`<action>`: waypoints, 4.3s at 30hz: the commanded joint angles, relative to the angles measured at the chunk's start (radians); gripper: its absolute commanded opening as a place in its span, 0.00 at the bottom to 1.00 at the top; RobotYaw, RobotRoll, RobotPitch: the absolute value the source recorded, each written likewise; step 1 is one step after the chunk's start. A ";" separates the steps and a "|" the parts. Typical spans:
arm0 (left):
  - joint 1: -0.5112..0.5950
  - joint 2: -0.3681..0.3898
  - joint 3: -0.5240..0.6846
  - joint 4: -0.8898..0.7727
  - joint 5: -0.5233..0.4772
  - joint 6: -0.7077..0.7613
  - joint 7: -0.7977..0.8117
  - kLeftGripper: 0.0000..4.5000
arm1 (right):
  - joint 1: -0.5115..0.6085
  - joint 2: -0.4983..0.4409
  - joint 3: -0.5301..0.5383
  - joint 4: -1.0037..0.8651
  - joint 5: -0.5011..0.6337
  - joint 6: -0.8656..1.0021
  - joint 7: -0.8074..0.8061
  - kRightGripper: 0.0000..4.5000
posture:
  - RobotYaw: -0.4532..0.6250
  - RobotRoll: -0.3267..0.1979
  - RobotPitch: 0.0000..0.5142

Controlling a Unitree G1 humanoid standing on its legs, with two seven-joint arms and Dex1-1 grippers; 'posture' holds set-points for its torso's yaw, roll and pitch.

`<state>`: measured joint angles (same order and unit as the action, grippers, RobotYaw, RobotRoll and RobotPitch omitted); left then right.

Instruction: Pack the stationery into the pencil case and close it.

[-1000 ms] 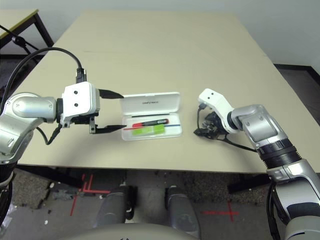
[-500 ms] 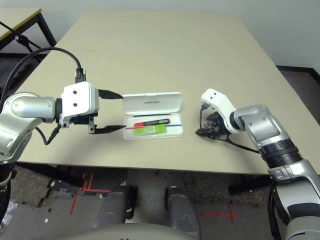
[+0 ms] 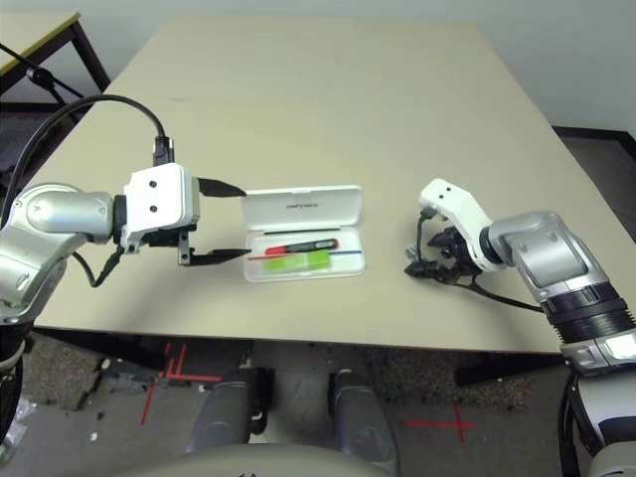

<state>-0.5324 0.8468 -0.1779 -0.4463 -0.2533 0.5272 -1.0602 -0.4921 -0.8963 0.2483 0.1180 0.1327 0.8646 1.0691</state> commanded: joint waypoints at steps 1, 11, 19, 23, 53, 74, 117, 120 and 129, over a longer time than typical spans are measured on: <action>-0.006 0.000 -0.018 0.012 0.008 -0.008 -0.009 1.00 | 0.027 0.012 0.035 0.035 -0.027 0.003 -0.020 0.96 | 0.50 0.62 0.20; -0.009 0.004 -0.018 0.018 0.013 -0.009 -0.009 1.00 | 0.003 0.024 0.043 0.077 -0.051 -0.022 -0.020 0.22 | 0.51 0.62 0.19; -0.011 0.002 -0.023 0.028 0.022 -0.015 -0.012 1.00 | -0.023 0.002 0.028 0.102 -0.060 -0.107 0.013 0.06 | 0.50 0.62 0.18; -0.014 0.003 -0.027 0.034 0.026 -0.019 -0.015 1.00 | -0.014 -0.024 0.005 0.098 -0.045 -0.279 0.100 0.06 | 0.50 0.62 0.18; 0.004 0.000 -0.044 0.018 0.049 -0.010 -0.008 1.00 | -0.159 0.128 0.090 0.045 -0.122 -0.641 0.322 0.06 | 0.52 0.62 0.19; 0.006 -0.003 -0.049 0.003 0.049 0.007 0.000 1.00 | -0.197 0.254 0.174 0.132 -0.225 -0.673 0.277 0.06 | 0.53 0.62 0.18; 0.019 0.020 -0.043 0.080 0.076 -0.030 -0.025 1.00 | -0.239 0.125 0.021 0.166 -0.048 -0.665 0.446 1.00 | 0.52 0.62 0.14; 0.057 0.044 -0.027 0.107 0.083 -0.045 -0.024 1.00 | -0.210 0.058 -0.037 0.160 0.001 -0.622 0.472 1.00 | 0.52 0.62 0.16; 0.100 0.061 0.002 0.240 0.121 -0.085 0.004 1.00 | -0.057 -0.078 -0.170 0.084 0.112 -0.503 0.472 1.00 | 0.50 0.62 0.17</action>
<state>-0.4360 0.9076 -0.1821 -0.2458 -0.1507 0.4494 -1.0667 -0.5699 -0.9603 0.0980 0.2212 0.2304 0.3520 1.5438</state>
